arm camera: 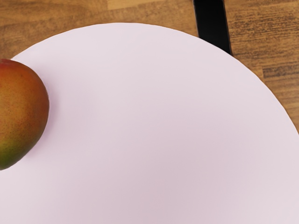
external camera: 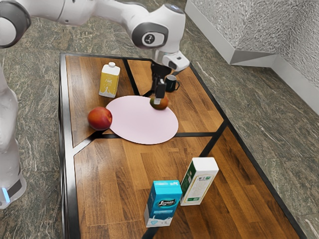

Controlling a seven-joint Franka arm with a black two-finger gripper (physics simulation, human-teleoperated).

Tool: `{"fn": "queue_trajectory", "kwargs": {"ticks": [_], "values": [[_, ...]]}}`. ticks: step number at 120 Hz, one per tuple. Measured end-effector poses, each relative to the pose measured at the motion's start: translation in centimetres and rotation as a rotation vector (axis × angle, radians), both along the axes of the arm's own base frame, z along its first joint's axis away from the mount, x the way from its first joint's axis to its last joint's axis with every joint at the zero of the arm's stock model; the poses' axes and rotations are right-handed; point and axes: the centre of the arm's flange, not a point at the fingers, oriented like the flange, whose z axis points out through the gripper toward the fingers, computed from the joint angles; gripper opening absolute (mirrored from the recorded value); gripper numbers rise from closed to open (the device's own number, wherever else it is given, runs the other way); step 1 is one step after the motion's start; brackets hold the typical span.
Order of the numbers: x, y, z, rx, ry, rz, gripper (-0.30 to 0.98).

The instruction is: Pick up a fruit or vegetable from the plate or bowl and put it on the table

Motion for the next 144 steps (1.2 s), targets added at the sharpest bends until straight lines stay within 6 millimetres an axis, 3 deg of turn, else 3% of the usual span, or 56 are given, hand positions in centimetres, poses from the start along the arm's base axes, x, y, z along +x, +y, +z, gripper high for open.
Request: {"fn": "queue_trajectory", "kwargs": {"ticks": [48,99,144], "values": [[0.7,0.9,-1.6,0.016,0.005,-0.046,0.69],[2.9,4.4,-4.4,0.033,-0.002,-0.036,0.69],[3.2,5.6,-4.7,0.039,-0.016,-0.051,0.69]]}}
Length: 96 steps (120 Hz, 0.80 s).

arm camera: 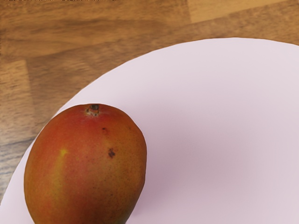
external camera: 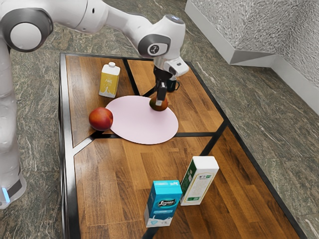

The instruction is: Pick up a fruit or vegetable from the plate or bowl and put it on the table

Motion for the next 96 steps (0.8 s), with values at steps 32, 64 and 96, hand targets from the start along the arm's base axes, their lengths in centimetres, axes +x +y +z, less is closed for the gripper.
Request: {"fn": "queue_trajectory", "kwargs": {"ticks": [32,64,96], "values": [[0.0,0.7,-0.6,0.001,0.006,-0.016,0.69],[1.4,3.3,0.2,0.021,-0.032,-0.011,0.69],[2.2,4.7,1.1,0.031,-0.058,-0.014,0.69]]}}
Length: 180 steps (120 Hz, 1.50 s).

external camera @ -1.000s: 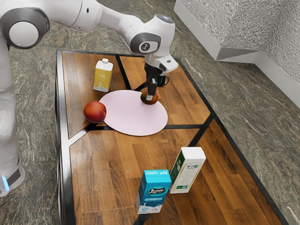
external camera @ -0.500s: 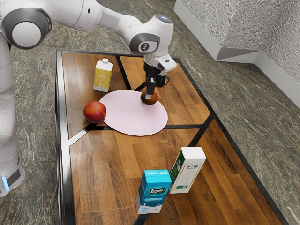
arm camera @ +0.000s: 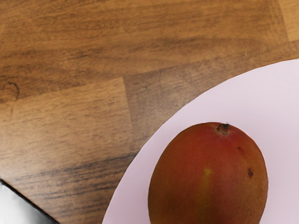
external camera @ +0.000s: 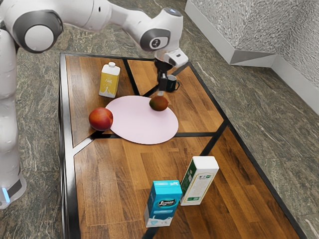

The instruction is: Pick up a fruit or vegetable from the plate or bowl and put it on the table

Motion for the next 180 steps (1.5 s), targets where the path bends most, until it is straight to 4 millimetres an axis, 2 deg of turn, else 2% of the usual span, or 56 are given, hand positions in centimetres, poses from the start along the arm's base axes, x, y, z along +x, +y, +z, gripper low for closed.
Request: {"fn": "queue_trajectory", "kwargs": {"ticks": [13,20,33,49,68,81,109,128,142,150,162,174,180], "values": [[1.0,-2.4,0.0,0.002,-0.002,-0.049,0.69],[0.9,-3.0,-0.4,-0.001,0.006,-0.061,0.69],[0.2,-2.4,-1.8,-0.017,0.028,-0.048,0.69],[-0.1,-1.5,-2.3,-0.023,0.03,-0.034,0.69],[0.4,-2.8,-2.6,-0.032,0.028,-0.056,0.69],[0.2,-3.9,-3.6,-0.044,0.042,-0.07,0.69],[-0.1,-3.4,-4.3,-0.058,0.039,-0.054,0.69],[-0.5,-4.0,-6.2,-0.084,0.057,-0.049,0.69],[-0.5,-4.2,-6.3,-0.095,0.048,-0.039,0.47],[-0.5,-4.1,-6.1,-0.097,0.041,-0.033,0.37],[0.0,-3.8,-4.8,-0.092,0.008,-0.024,0.33],[1.9,-3.2,-1.3,-0.064,-0.07,-0.022,0.32],[3.9,-2.6,0.7,-0.038,-0.116,-0.026,0.32]]}}
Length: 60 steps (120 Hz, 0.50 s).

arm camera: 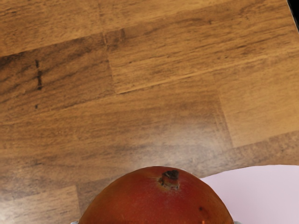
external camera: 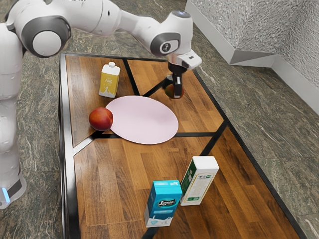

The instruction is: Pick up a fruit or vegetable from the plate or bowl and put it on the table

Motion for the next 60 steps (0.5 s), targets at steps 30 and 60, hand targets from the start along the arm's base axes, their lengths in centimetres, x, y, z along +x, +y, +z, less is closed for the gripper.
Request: {"fn": "queue_trajectory", "kwargs": {"ticks": [30,60], "values": [[7.0,-0.4,-4.4,0.009,0.016,-0.033,0.32],[7.9,-2.6,-5.4,-0.009,0.021,-0.084,0.54]]}}
